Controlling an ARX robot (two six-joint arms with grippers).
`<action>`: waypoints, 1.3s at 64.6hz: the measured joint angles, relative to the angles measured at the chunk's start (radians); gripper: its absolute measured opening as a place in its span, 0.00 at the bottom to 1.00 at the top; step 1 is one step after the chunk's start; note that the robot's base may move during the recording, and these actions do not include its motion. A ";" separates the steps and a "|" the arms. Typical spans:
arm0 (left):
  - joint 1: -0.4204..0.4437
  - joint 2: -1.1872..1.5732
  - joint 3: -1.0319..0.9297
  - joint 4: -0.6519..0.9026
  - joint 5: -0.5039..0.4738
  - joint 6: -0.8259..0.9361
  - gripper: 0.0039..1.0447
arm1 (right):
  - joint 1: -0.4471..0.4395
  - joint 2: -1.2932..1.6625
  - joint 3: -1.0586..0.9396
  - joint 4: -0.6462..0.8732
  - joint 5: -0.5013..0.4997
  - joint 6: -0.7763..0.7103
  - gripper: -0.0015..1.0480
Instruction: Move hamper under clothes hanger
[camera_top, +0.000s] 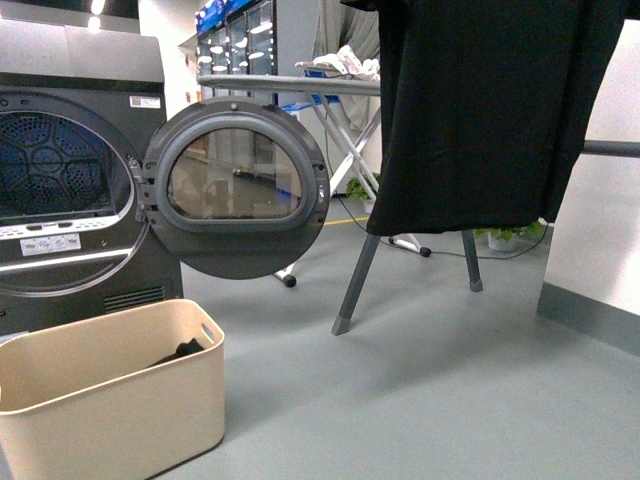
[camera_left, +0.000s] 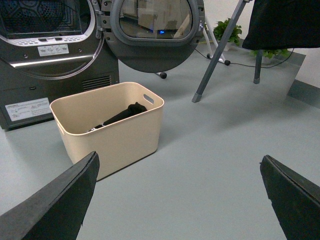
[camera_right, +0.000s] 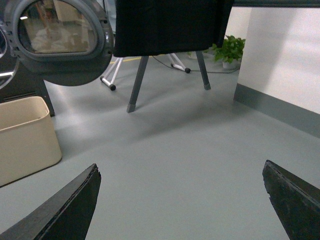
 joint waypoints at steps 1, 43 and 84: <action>0.000 0.001 0.000 0.000 -0.001 0.000 0.94 | 0.000 0.000 0.000 0.000 0.000 0.000 0.93; 0.000 0.000 0.000 0.000 -0.001 0.000 0.94 | 0.000 0.000 0.000 0.000 -0.001 0.000 0.93; 0.000 0.000 0.000 0.000 0.002 0.000 0.94 | 0.000 0.000 0.000 0.000 0.003 0.000 0.93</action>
